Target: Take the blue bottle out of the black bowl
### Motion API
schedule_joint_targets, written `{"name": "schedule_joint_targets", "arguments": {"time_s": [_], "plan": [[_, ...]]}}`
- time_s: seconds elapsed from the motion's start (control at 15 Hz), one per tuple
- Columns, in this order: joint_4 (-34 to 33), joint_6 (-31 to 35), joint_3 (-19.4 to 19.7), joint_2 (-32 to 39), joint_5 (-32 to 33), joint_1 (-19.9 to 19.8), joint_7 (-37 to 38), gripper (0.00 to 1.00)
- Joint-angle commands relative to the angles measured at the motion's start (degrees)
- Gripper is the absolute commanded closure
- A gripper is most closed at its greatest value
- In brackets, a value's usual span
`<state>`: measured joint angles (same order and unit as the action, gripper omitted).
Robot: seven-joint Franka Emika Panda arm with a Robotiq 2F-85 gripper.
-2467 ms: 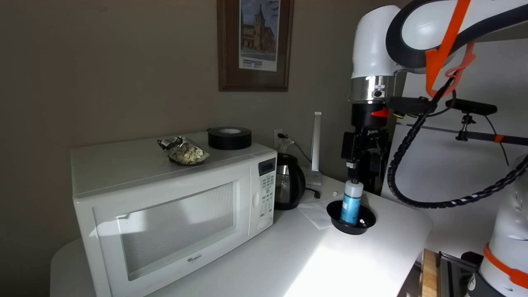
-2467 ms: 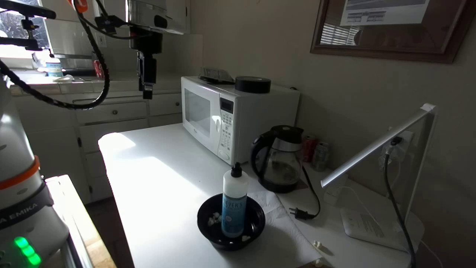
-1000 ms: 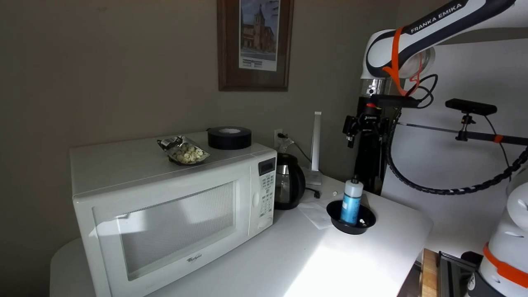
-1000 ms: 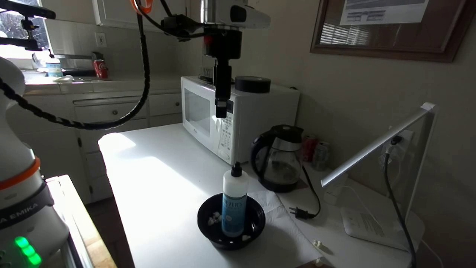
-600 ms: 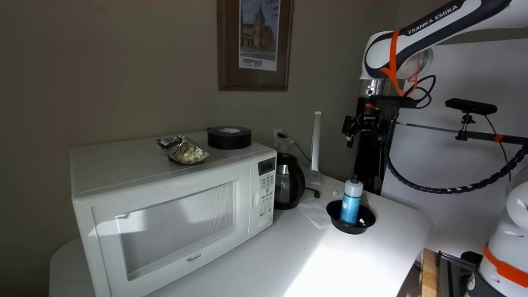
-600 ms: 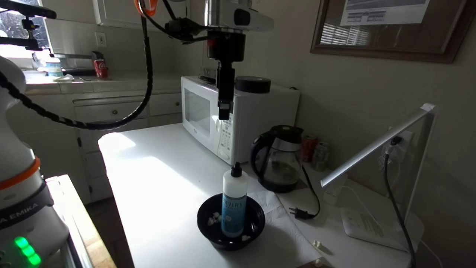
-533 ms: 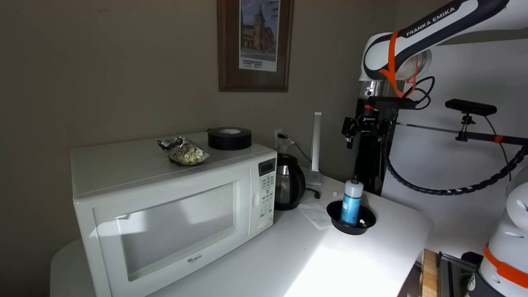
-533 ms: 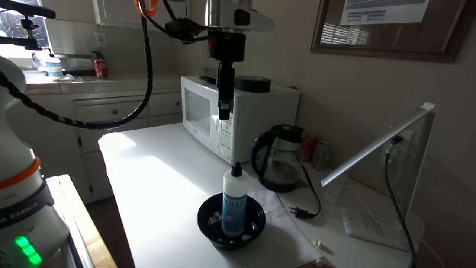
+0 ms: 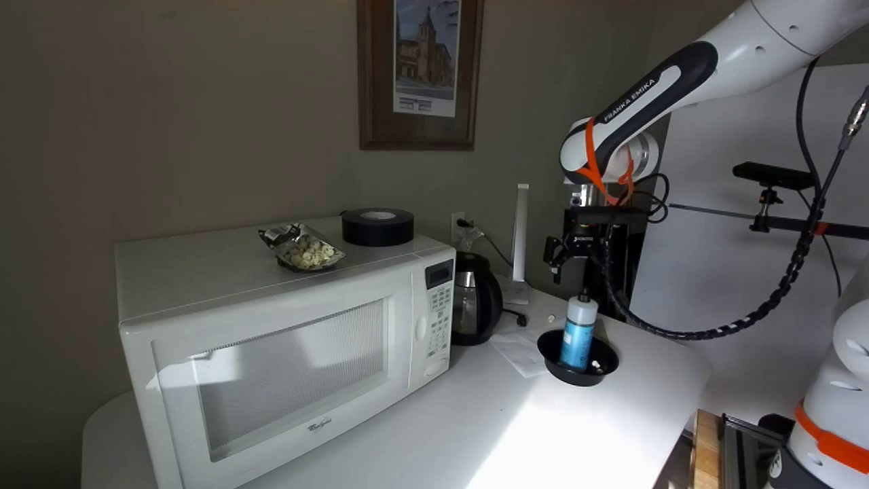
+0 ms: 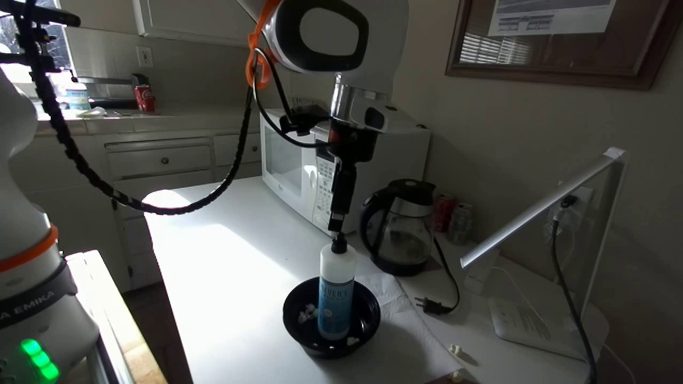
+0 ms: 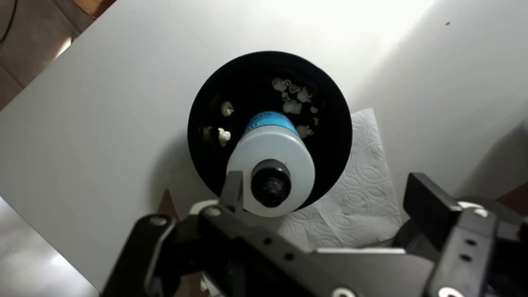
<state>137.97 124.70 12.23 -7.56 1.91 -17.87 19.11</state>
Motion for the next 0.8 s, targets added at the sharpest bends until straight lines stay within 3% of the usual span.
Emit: {"name": "schedule_joint_targets", "arguments": {"time_s": [0.0, 0.73], "plan": [[-3.29, 0.55, 1.5, 6.68, -2.49, 0.36, 0.93, 0.0], [-6.57, -1.24, 4.07, 14.12, -2.69, 0.69, 0.88, 0.0]]}}
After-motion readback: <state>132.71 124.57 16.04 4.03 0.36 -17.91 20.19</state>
